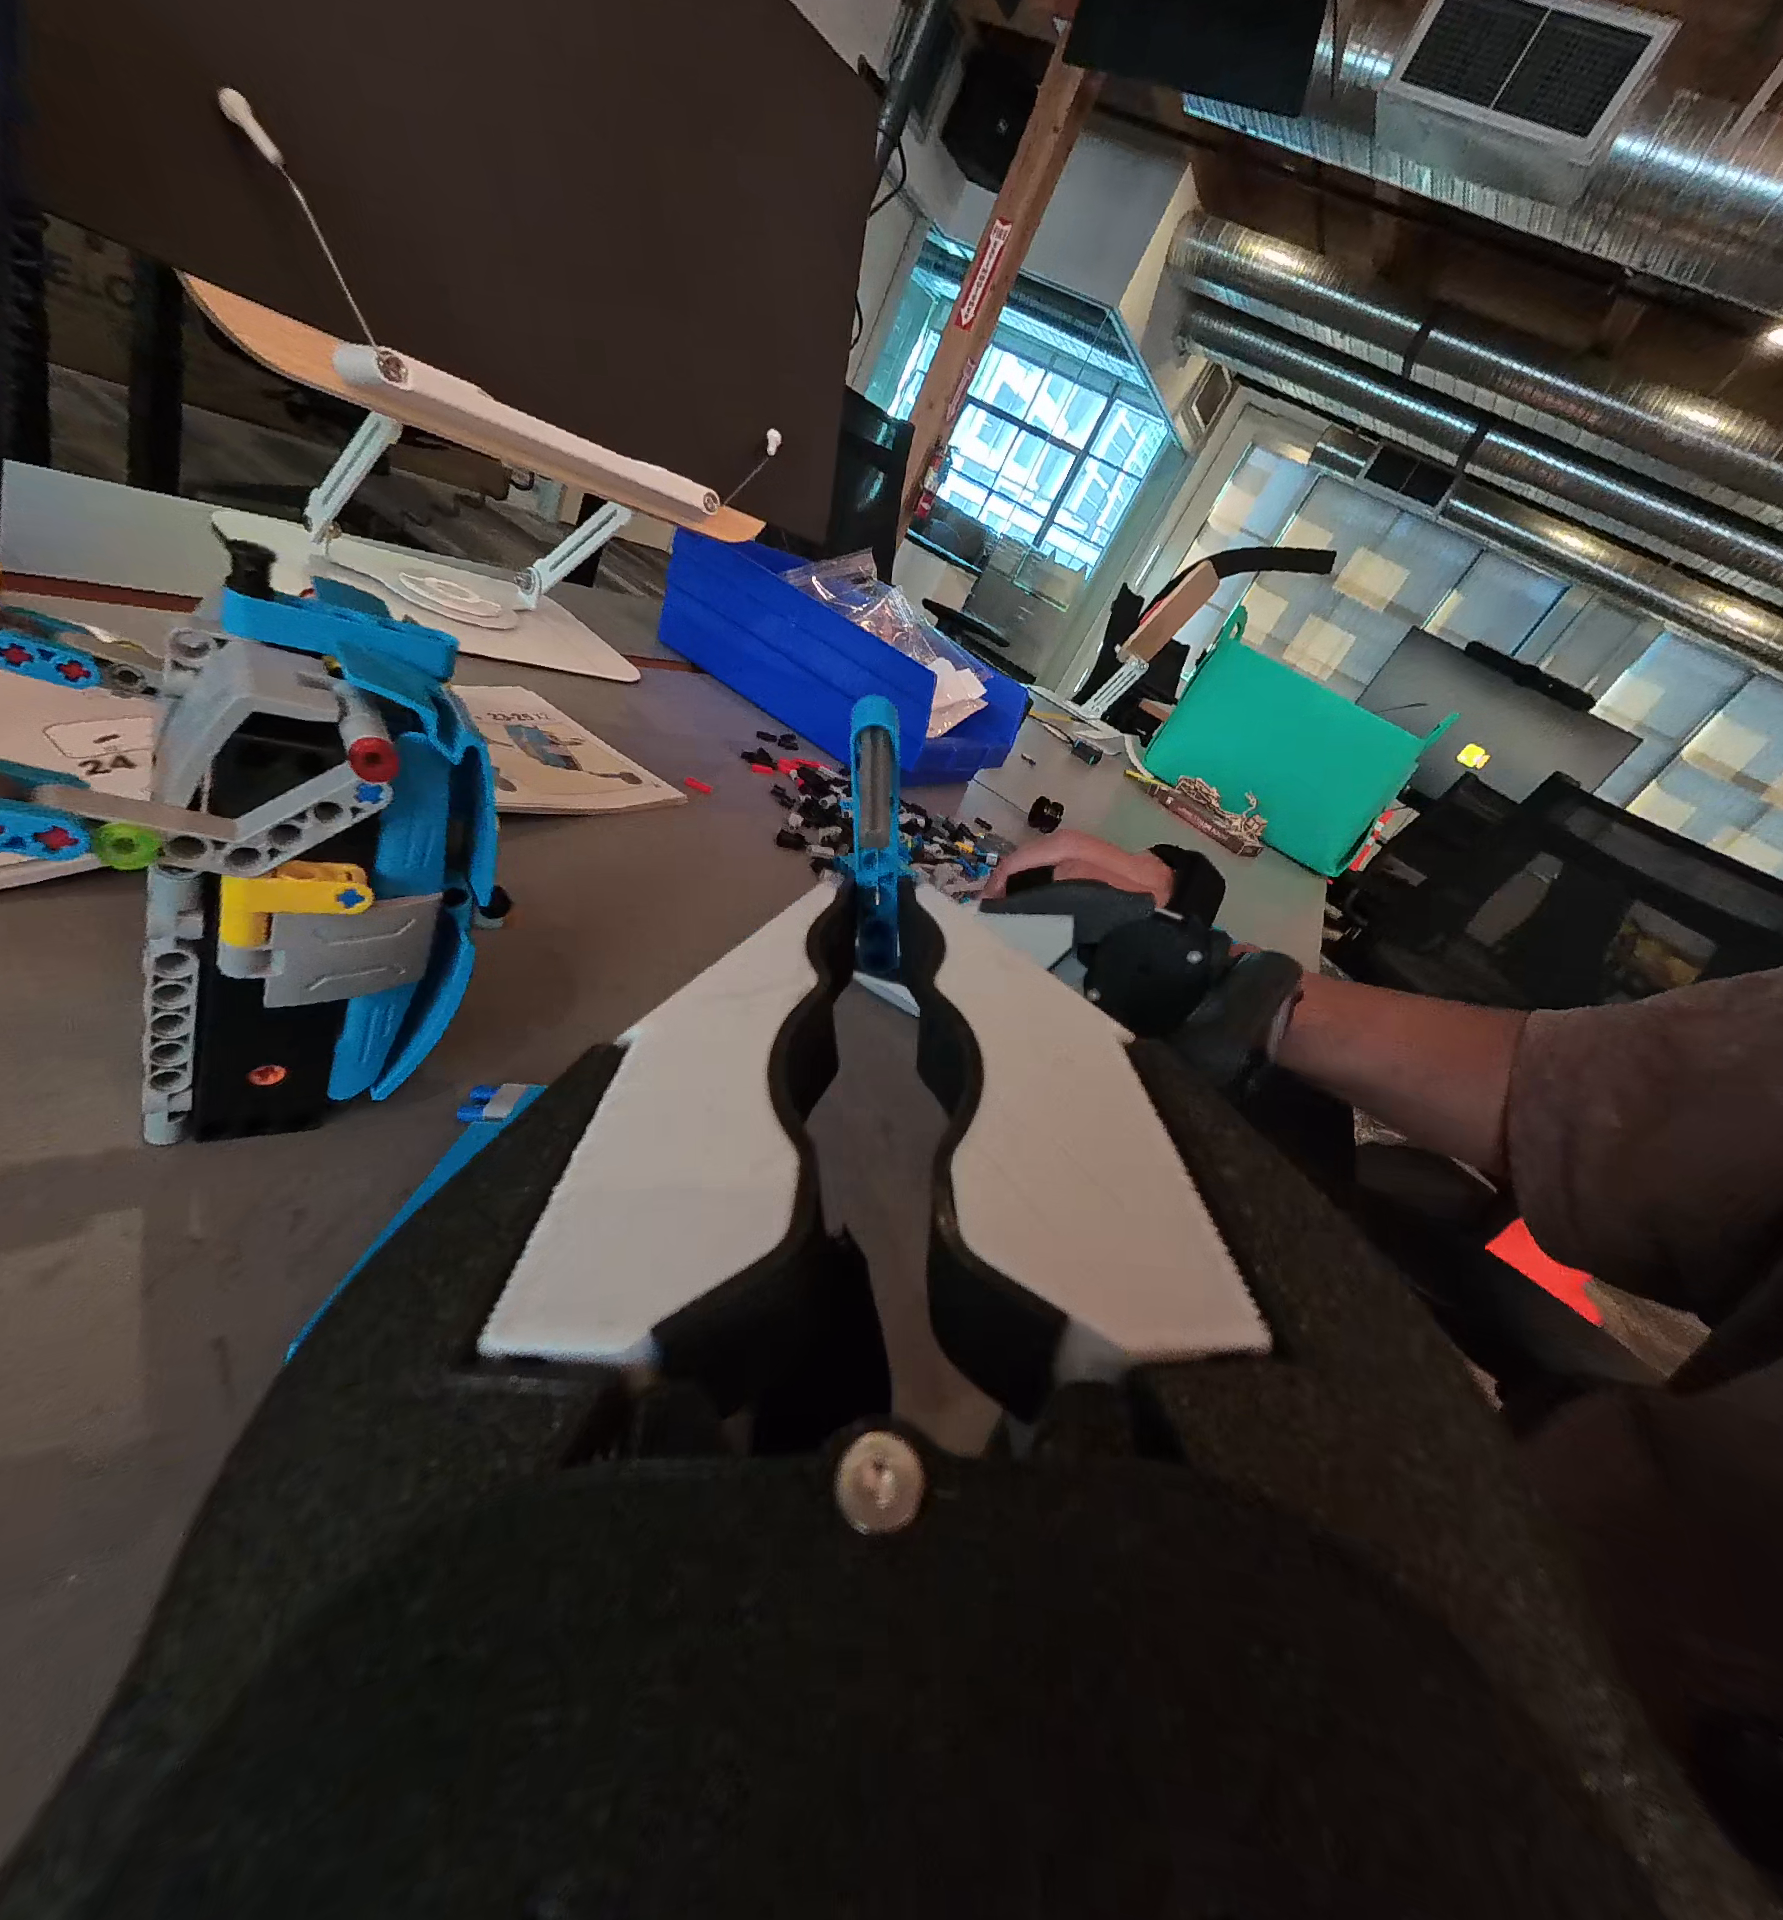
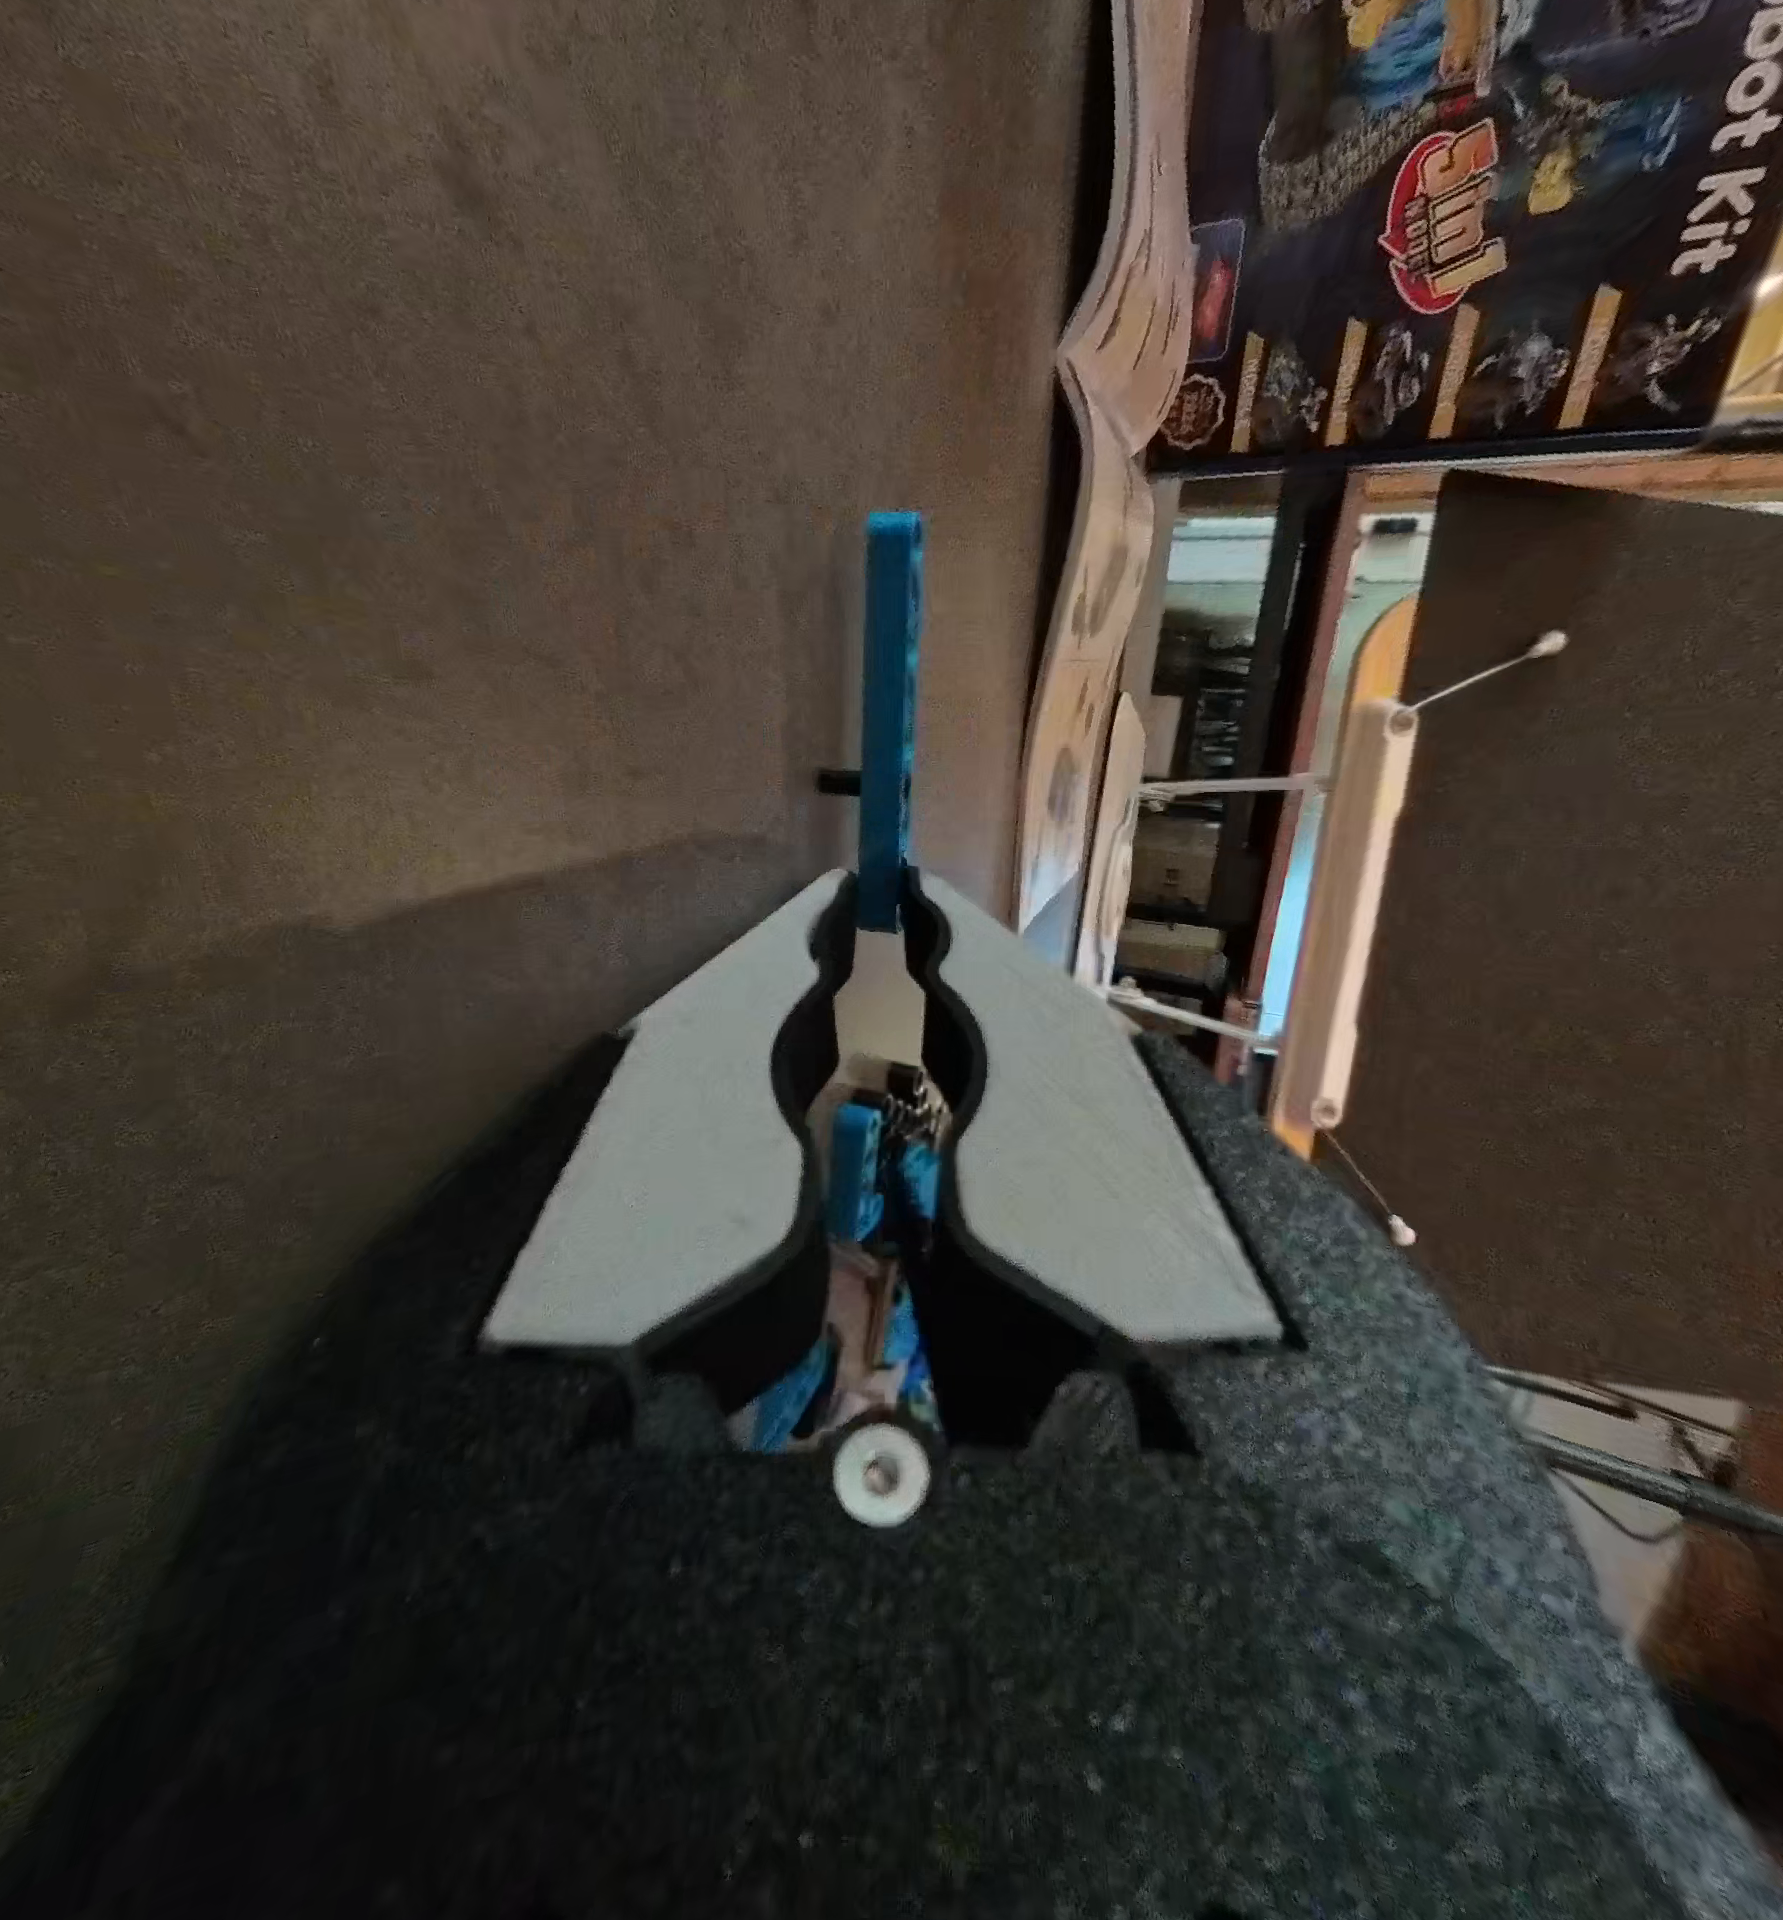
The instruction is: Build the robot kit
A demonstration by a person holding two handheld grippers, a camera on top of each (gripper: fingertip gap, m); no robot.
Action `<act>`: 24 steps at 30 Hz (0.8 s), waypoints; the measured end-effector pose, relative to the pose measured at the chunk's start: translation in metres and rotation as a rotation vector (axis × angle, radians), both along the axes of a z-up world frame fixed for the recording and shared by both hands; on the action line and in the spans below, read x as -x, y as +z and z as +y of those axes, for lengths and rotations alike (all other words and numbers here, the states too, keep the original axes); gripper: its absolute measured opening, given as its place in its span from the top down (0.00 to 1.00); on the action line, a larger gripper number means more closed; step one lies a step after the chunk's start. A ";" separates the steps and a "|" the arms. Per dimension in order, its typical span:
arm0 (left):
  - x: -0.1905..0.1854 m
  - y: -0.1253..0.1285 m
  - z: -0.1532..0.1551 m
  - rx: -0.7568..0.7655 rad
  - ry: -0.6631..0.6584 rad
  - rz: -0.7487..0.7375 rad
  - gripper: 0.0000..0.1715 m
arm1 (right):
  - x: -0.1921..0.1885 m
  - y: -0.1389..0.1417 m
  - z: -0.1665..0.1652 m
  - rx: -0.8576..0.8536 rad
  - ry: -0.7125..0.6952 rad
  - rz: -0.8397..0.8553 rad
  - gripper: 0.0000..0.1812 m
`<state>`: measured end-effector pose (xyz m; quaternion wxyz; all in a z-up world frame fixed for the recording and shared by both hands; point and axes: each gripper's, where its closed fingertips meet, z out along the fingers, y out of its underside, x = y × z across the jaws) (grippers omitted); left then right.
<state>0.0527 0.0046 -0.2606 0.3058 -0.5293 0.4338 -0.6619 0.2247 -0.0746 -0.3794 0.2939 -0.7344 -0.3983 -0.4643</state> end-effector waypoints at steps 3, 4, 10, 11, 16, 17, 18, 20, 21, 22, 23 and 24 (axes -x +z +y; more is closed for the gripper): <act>0.000 0.000 0.001 0.009 0.000 -0.001 0.96 | 0.006 -0.001 -0.004 0.006 0.002 0.082 0.94; 0.000 0.000 0.000 0.010 -0.004 0.001 0.96 | 0.007 -0.001 -0.005 0.006 -0.003 0.098 0.94; 0.000 0.000 -0.001 0.017 -0.016 -0.001 0.96 | 0.013 0.000 -0.012 0.011 -0.017 0.185 0.92; 0.000 0.000 -0.001 0.019 -0.017 -0.002 0.96 | 0.014 0.001 -0.013 0.013 -0.019 0.206 0.89; 0.001 0.000 -0.001 0.028 -0.024 -0.004 0.96 | 0.032 0.014 -0.015 0.043 -0.015 0.569 0.78; 0.001 0.000 -0.001 0.030 -0.026 -0.005 0.96 | 0.036 0.017 -0.016 0.069 -0.017 0.698 0.76; 0.001 0.000 -0.001 0.031 -0.027 -0.006 0.96 | 0.035 0.021 -0.014 0.081 -0.039 0.809 0.75; 0.001 0.000 -0.001 0.034 -0.029 -0.005 0.96 | 0.024 0.028 -0.009 0.110 -0.099 0.994 0.73; 0.001 0.000 -0.001 0.034 -0.031 -0.005 0.96 | 0.018 0.030 -0.007 0.146 -0.128 1.080 0.75; 0.001 0.000 -0.001 0.035 -0.033 -0.005 0.96 | 0.008 0.027 -0.006 0.196 -0.180 1.157 0.77; 0.000 0.000 -0.002 0.035 -0.035 -0.005 0.96 | 0.000 0.022 -0.005 0.272 -0.232 1.237 0.77; 0.000 0.000 -0.002 0.035 -0.038 -0.005 0.96 | -0.002 0.017 -0.006 0.372 -0.268 1.332 0.77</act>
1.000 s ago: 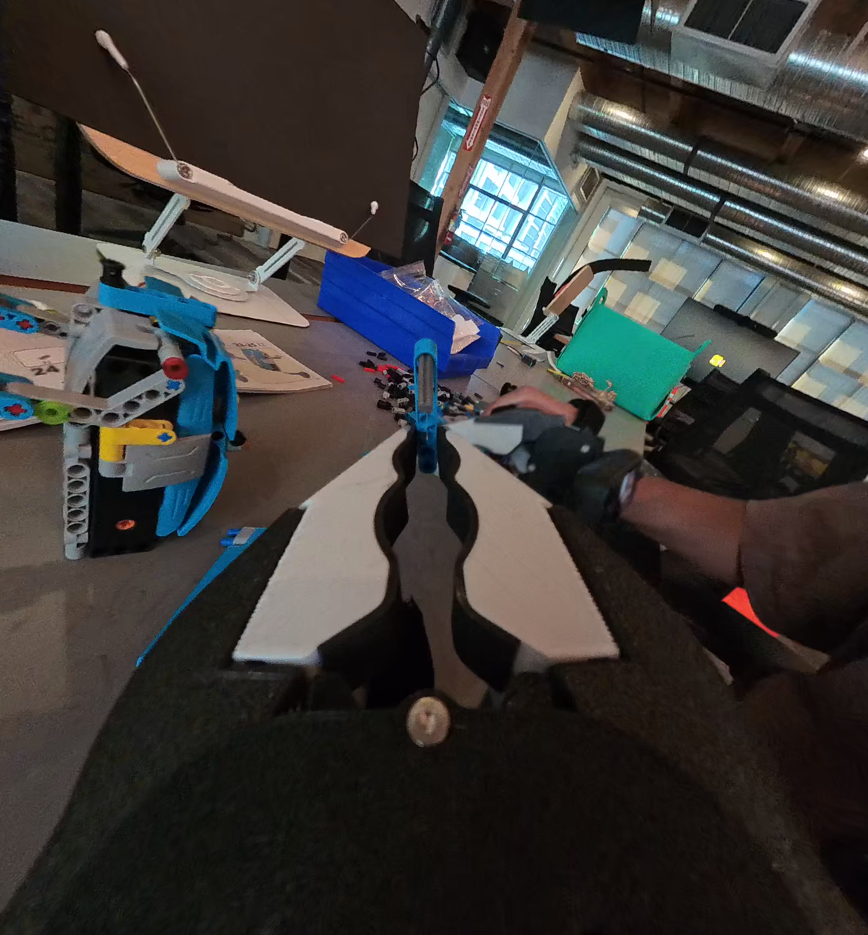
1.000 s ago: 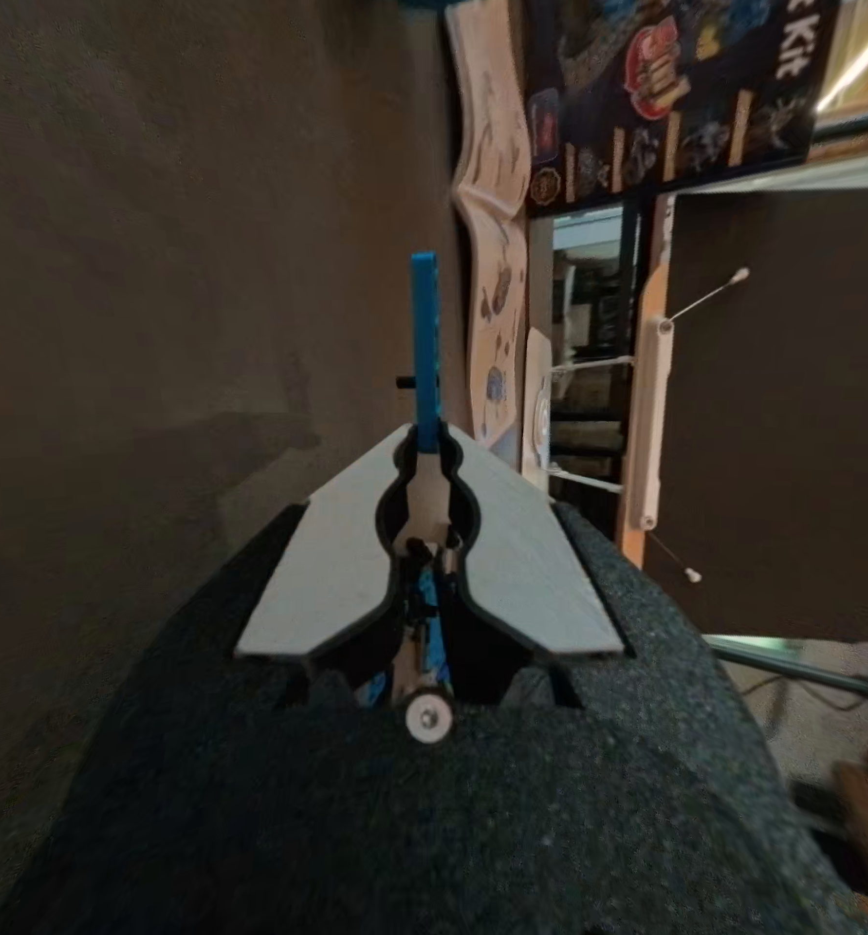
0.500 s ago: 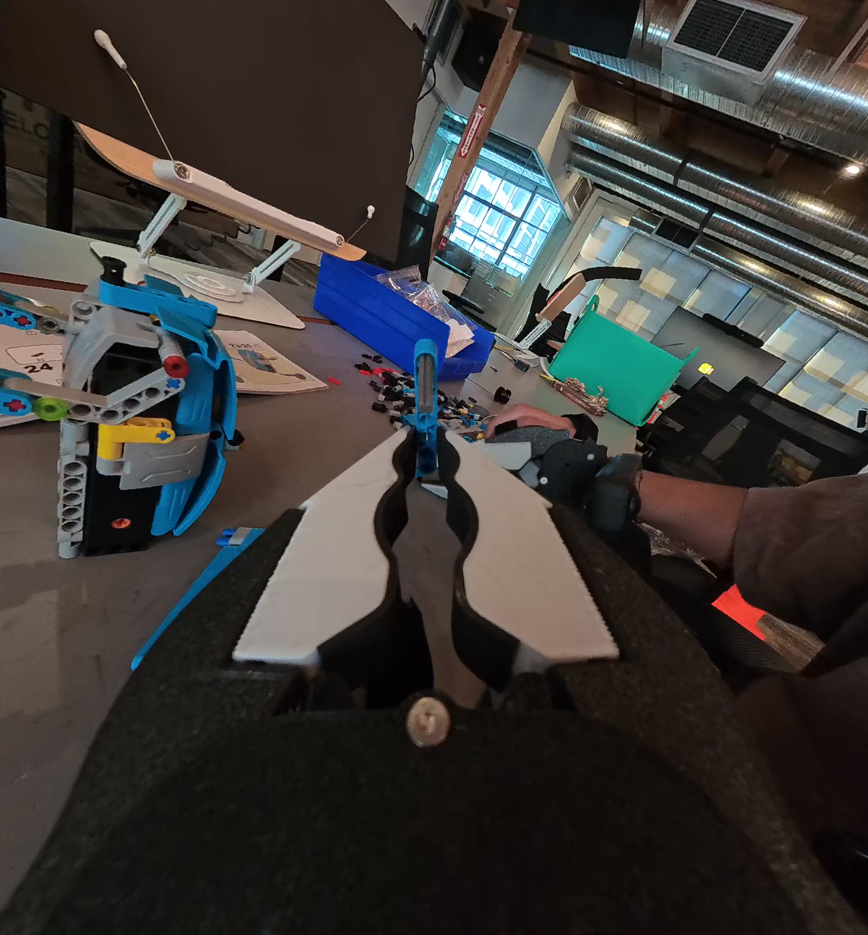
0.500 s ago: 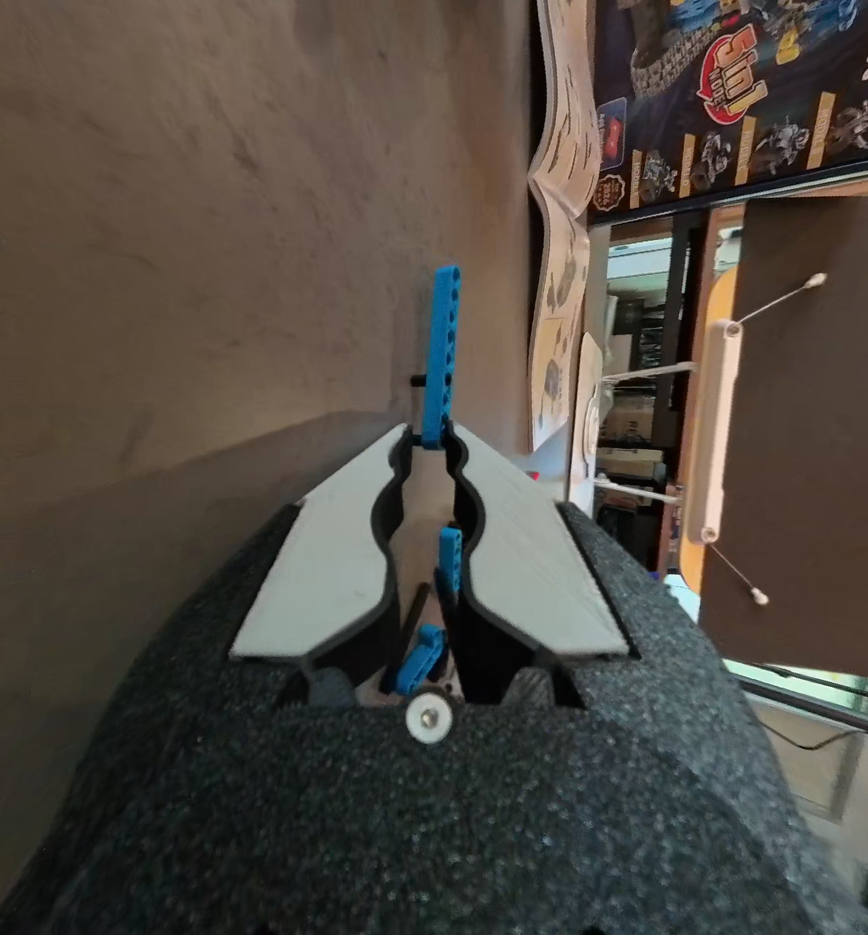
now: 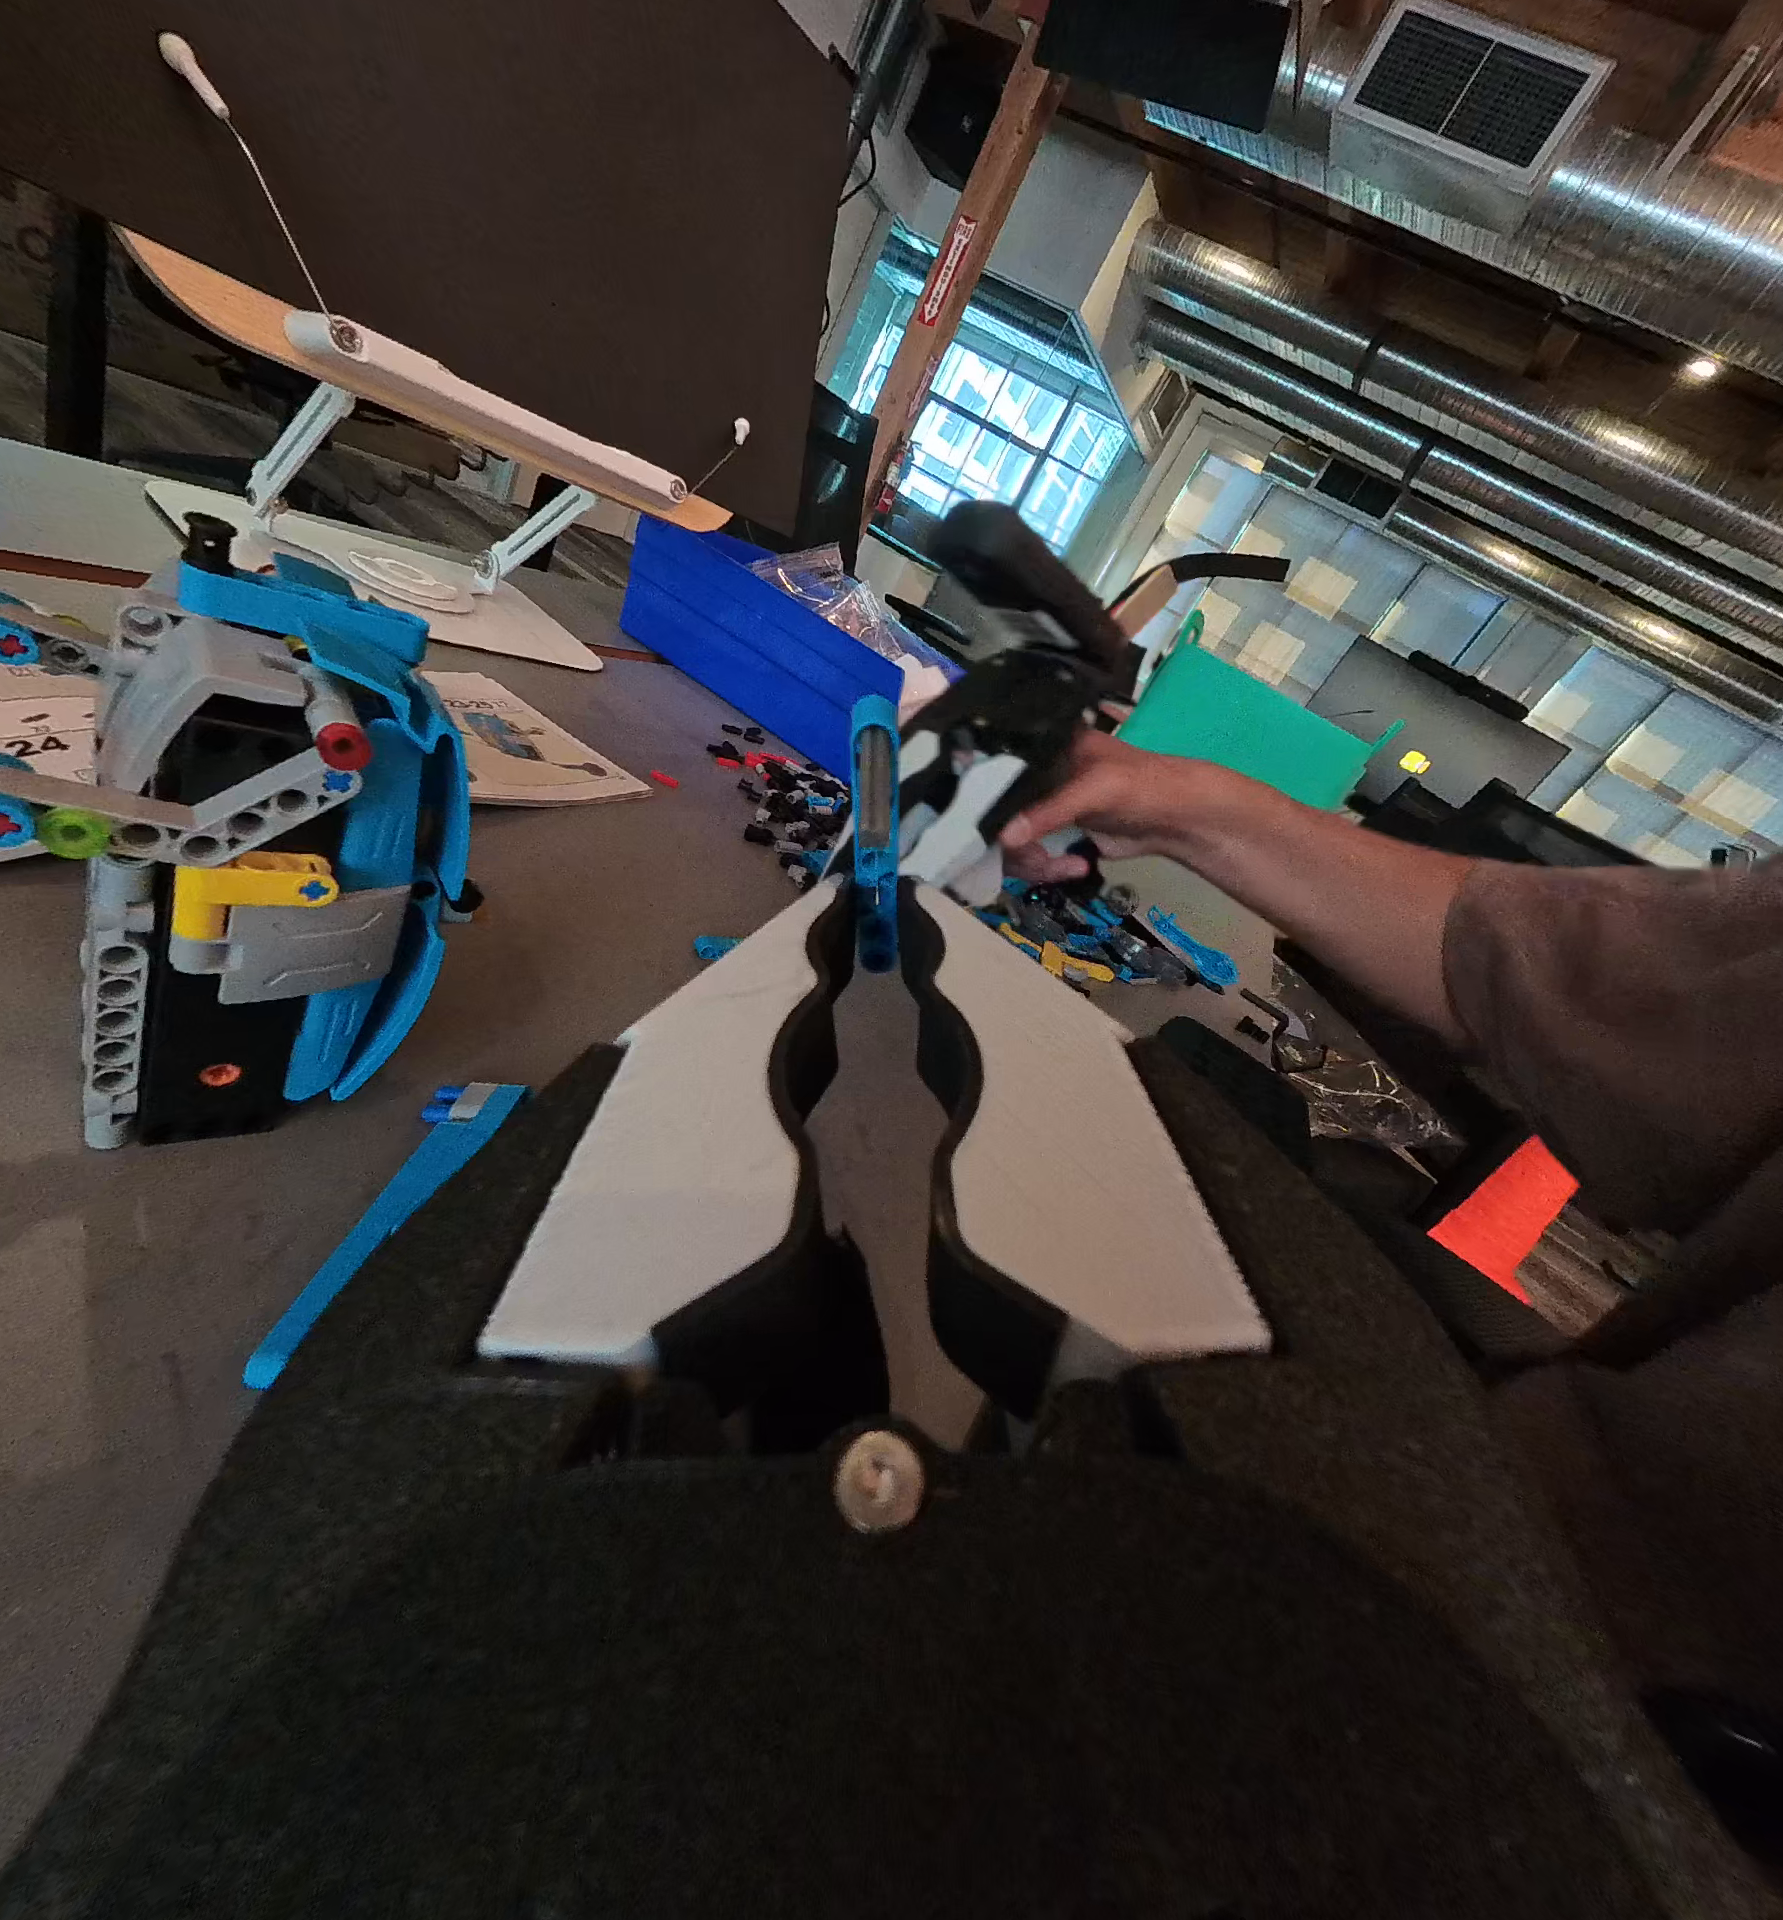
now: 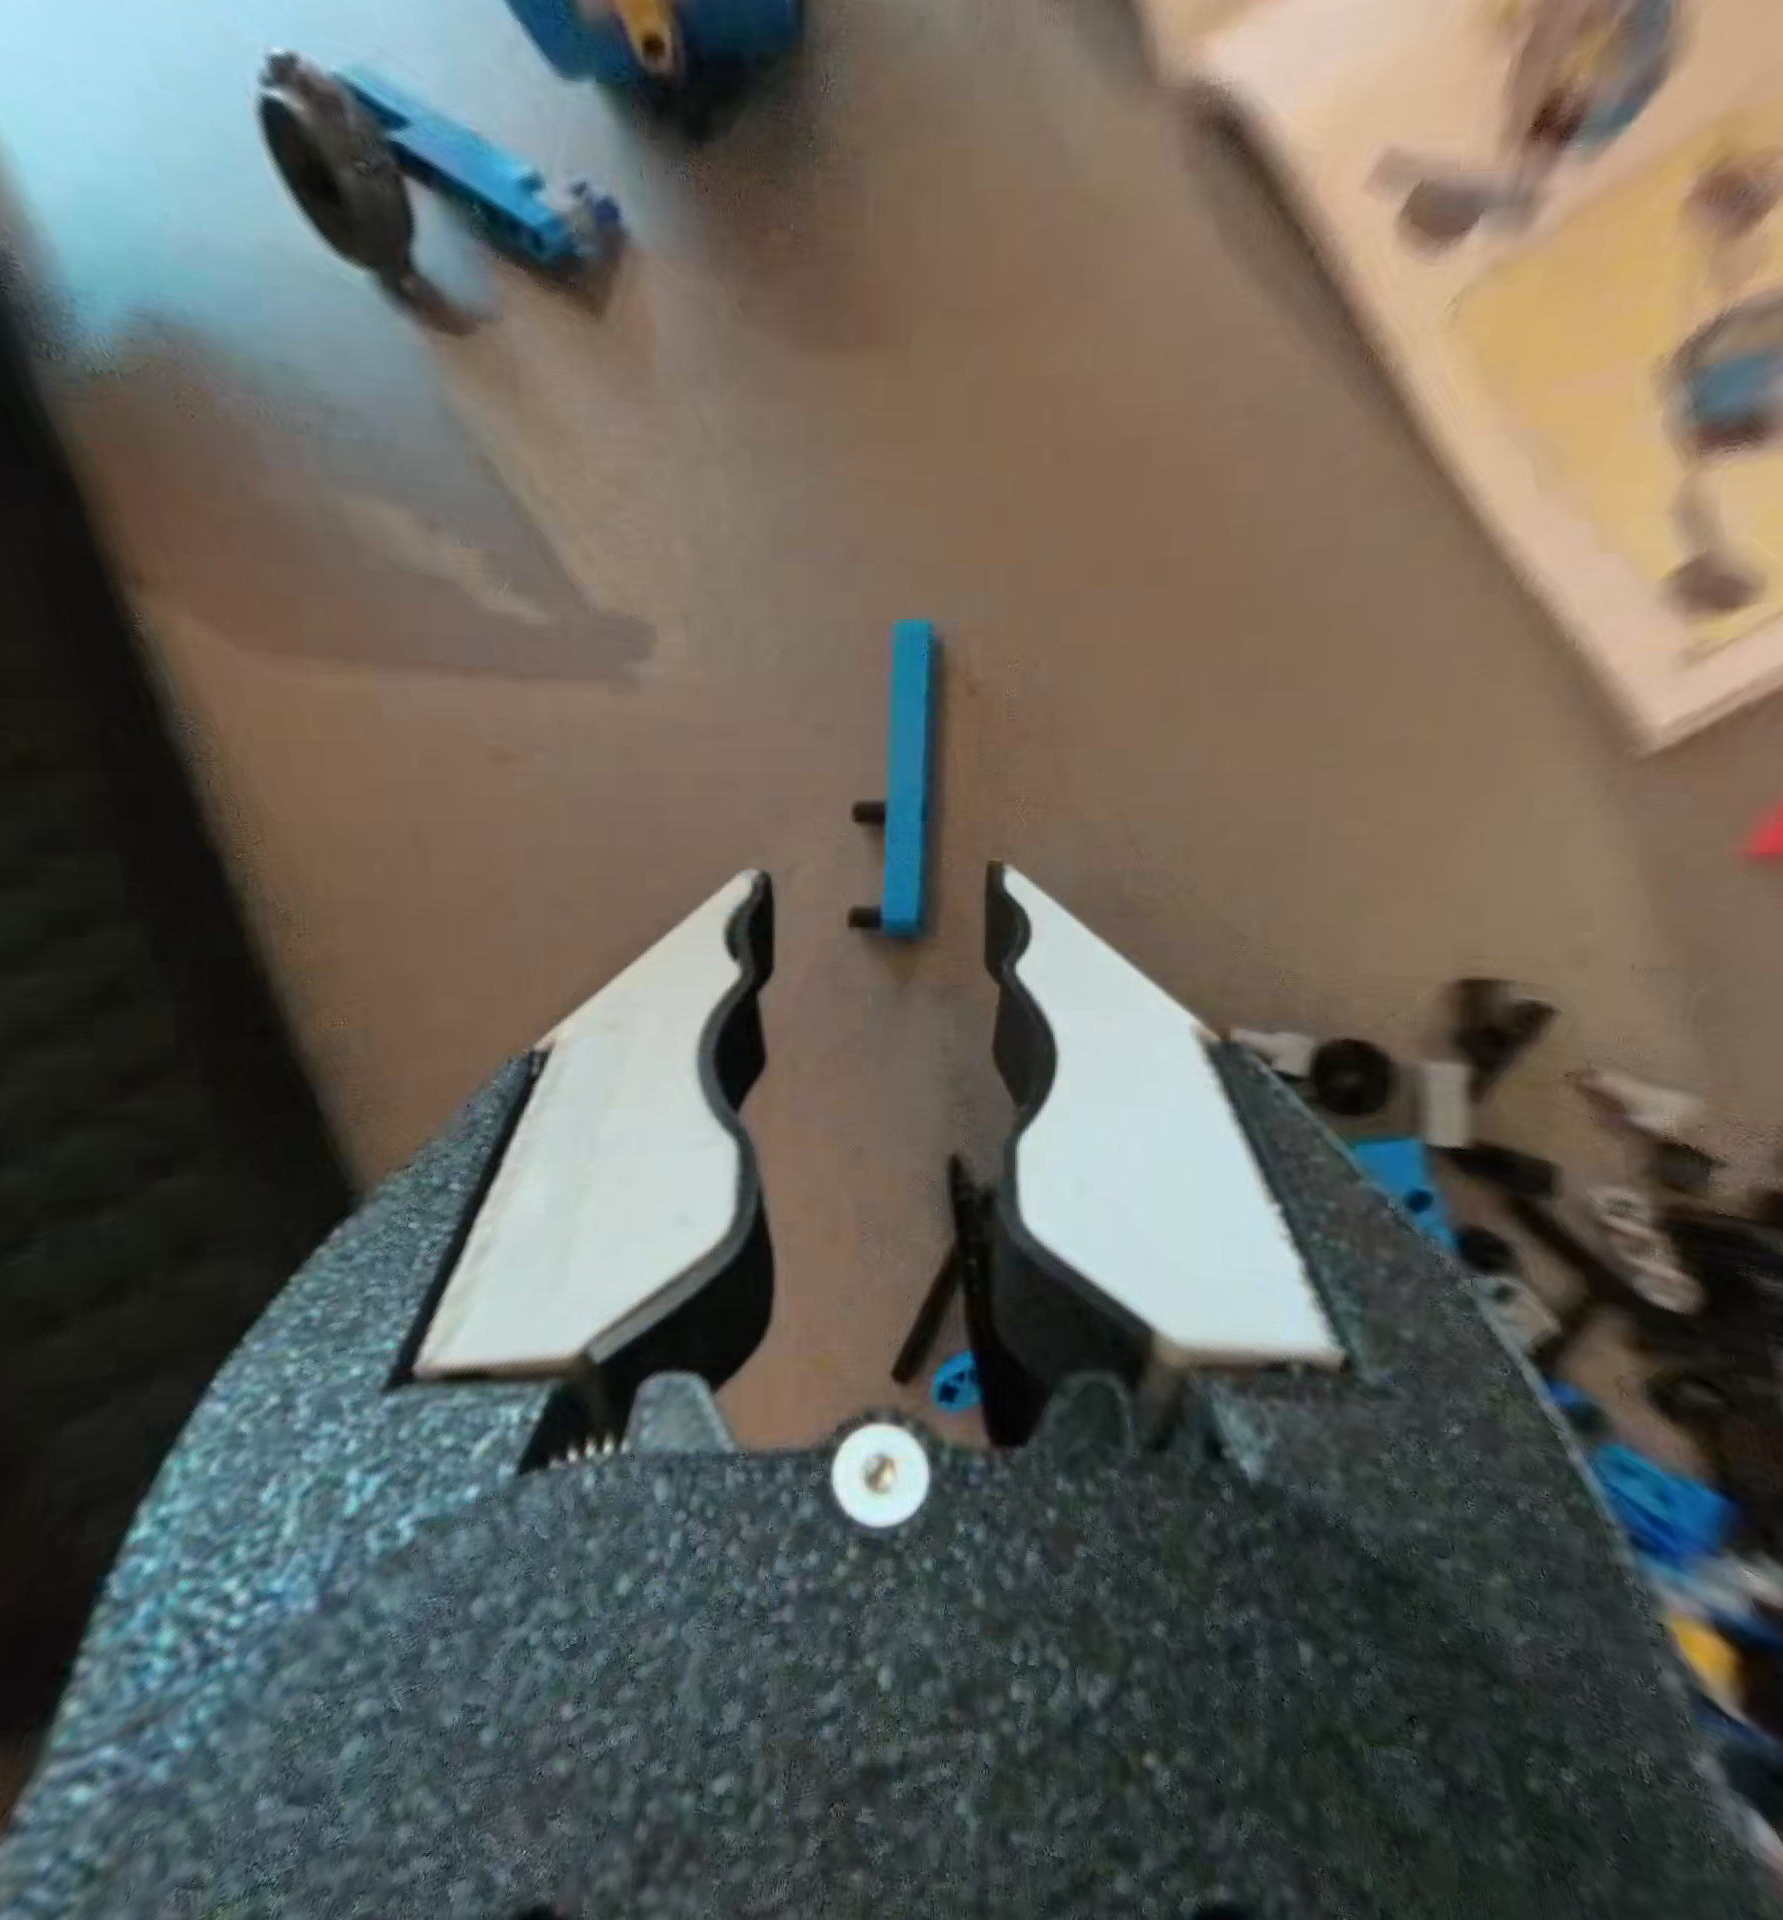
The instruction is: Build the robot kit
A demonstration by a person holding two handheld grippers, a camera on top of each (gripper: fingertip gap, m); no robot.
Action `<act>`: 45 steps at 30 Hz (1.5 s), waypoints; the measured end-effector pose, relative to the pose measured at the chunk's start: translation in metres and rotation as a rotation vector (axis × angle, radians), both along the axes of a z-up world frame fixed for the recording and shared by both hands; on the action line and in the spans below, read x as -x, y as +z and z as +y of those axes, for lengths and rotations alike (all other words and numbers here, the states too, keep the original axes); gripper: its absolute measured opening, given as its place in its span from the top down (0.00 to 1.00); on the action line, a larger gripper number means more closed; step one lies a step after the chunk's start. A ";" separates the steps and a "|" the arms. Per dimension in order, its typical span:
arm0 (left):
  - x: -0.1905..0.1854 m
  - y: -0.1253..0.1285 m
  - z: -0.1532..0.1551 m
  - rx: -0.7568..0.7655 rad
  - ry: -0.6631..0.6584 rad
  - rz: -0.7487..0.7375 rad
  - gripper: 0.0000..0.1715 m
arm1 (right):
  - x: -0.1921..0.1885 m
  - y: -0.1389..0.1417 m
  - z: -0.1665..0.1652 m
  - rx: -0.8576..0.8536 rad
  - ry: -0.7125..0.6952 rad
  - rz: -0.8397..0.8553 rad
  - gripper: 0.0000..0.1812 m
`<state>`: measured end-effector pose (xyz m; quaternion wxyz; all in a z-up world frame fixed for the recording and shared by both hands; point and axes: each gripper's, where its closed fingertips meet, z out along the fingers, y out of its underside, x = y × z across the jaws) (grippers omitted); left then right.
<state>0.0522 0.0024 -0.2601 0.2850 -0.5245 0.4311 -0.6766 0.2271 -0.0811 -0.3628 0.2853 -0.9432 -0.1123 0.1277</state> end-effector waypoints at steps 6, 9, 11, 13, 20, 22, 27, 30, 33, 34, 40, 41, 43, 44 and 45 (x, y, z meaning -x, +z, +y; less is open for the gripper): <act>0.001 0.001 0.001 0.007 0.001 -0.006 0.96 | -0.003 -0.009 -0.002 0.247 0.125 0.193 0.84; 0.000 0.000 0.001 0.021 -0.011 -0.002 0.96 | -0.006 -0.017 0.002 0.294 0.141 0.180 0.84; -0.002 -0.003 0.000 0.041 -0.025 0.019 0.96 | -0.001 -0.020 0.005 0.300 0.146 0.196 0.84; -0.007 -0.011 -0.002 0.097 -0.042 0.098 0.96 | 0.002 -0.025 0.005 0.298 0.165 0.136 0.85; -0.028 -0.046 -0.041 0.428 -0.223 0.418 0.96 | 0.025 -0.020 0.017 0.145 0.063 -0.064 0.96; -0.034 -0.054 -0.046 0.399 -0.227 0.461 0.96 | 0.060 0.015 0.034 -0.036 -0.033 0.137 0.96; -0.050 -0.076 -0.064 0.546 -0.221 0.613 0.96 | 0.073 0.004 0.026 -0.109 -0.157 0.114 0.96; -0.054 -0.091 -0.075 0.593 -0.239 0.730 0.96 | 0.069 -0.016 0.015 -0.054 -0.176 0.099 0.96; -0.051 -0.105 -0.083 0.640 -0.257 0.860 0.96 | 0.072 -0.020 0.008 -0.045 -0.191 0.144 0.96; -0.049 -0.111 -0.086 0.660 -0.256 0.900 0.96 | 0.075 -0.020 0.006 -0.042 -0.190 0.171 0.96; -0.036 -0.119 -0.090 0.596 -0.239 1.005 0.91 | 0.090 -0.025 0.003 -0.016 -0.194 0.341 0.96; -0.031 -0.119 -0.088 0.548 -0.218 1.017 0.90 | 0.089 -0.025 0.003 -0.019 -0.199 0.328 0.96; -0.022 -0.117 -0.084 0.453 -0.176 1.027 0.86 | 0.088 -0.026 0.004 -0.009 -0.217 0.303 0.96; -0.018 -0.117 -0.082 0.403 -0.157 1.032 0.86 | 0.087 -0.026 0.004 -0.005 -0.226 0.292 0.96; -0.015 -0.118 -0.080 0.359 -0.141 1.034 0.86 | 0.087 -0.027 0.004 -0.001 -0.229 0.276 0.96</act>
